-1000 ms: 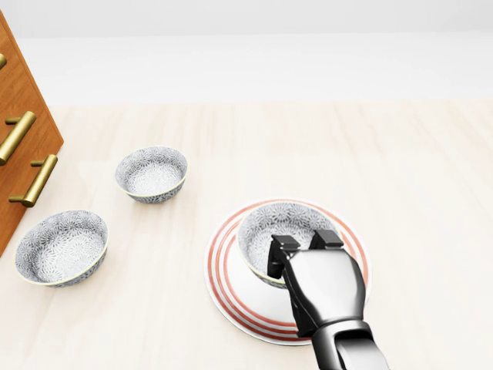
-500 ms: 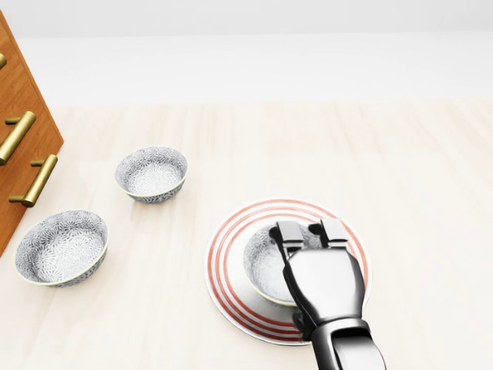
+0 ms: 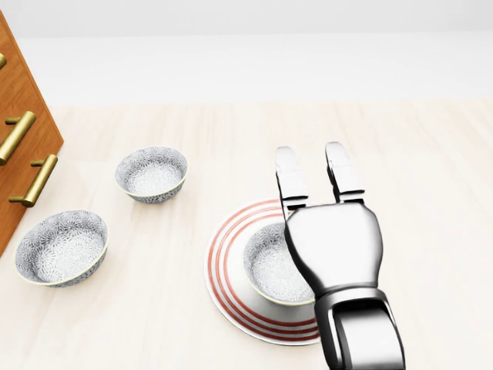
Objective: Put the bowl at the front on the plate.
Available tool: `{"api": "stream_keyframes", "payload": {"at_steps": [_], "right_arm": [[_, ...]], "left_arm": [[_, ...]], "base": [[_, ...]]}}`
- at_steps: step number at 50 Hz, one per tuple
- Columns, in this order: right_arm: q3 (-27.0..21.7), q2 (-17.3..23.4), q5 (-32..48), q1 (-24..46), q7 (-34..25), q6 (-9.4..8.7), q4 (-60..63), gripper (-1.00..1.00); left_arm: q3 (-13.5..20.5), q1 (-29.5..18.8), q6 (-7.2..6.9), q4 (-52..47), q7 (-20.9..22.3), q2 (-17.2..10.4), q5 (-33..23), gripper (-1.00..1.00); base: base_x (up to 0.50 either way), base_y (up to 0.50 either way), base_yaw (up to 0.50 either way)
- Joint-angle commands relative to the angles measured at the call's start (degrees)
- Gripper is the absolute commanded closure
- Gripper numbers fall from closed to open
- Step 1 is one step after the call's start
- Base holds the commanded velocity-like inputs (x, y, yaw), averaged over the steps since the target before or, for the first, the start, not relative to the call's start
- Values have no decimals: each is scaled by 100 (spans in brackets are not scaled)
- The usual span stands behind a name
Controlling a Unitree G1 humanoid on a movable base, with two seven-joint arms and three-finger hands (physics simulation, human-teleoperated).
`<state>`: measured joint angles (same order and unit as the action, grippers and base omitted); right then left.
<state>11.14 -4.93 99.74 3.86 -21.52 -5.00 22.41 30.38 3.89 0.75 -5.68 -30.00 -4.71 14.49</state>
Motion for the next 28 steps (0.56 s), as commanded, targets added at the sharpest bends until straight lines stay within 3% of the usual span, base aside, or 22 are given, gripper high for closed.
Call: {"api": "stream_keyframes", "payload": {"at_steps": [1, 6, 8, 9, 15, 17, 18, 19, 20, 22, 28], "right_arm": [[27, -228, 1324, 533, -1691, 0, 1468, -100], [94, -42, 1326, 931, -1848, 0, 1357, -100], [98, 1, 1326, 1053, -1848, 0, 1327, -100], [87, -30, 1326, 1151, -1848, 0, 1358, -100], [-69, -142, 1326, 1540, -1848, 0, 1433, -100], [-141, -15, 1326, 1748, -1848, 0, 1467, -100], [-150, -10, 1326, 1816, -1848, 0, 1475, -100], [-161, 14, 1326, 1887, -1848, 0, 1481, -100], [-177, 89, 1326, 2081, -1848, 0, 1495, -100], [-232, 268, 1326, 2321, -1848, 0, 1439, -100], [-458, 754, 1326, 3257, -1848, 0, 1561, -100]], "left_arm": [[6, 16, -24, -35, 0, 13, -11, -100], [8, 23, -69, -78, 0, 16, -20, -100], [2, -14, -3, 34, 0, 11, -29, -100], [11, 13, -91, -67, 0, 4, -11, -100], [3, 5, -89, -51, 0, 8, -59, -100], [9, 16, -148, -105, 0, 7, -62, -100], [24, 53, -290, -253, 0, 12, 59, -100], [43, 65, -338, -291, 0, 23, 73, -100], [42, 40, -268, -232, 0, 25, 4, -100], [52, 9, -331, -248, 0, 14, -24, -100], [46, 24, -316, -233, 0, 14, -129, -100]], "base": [[0, 0, 0], [0, 0, 0], [0, 0, 0], [0, 0, 0], [0, 0, 0], [0, 0, 0], [0, 0, 0], [0, 0, 0], [0, 0, 0], [0, 0, 0], [0, 0, 0]]}}
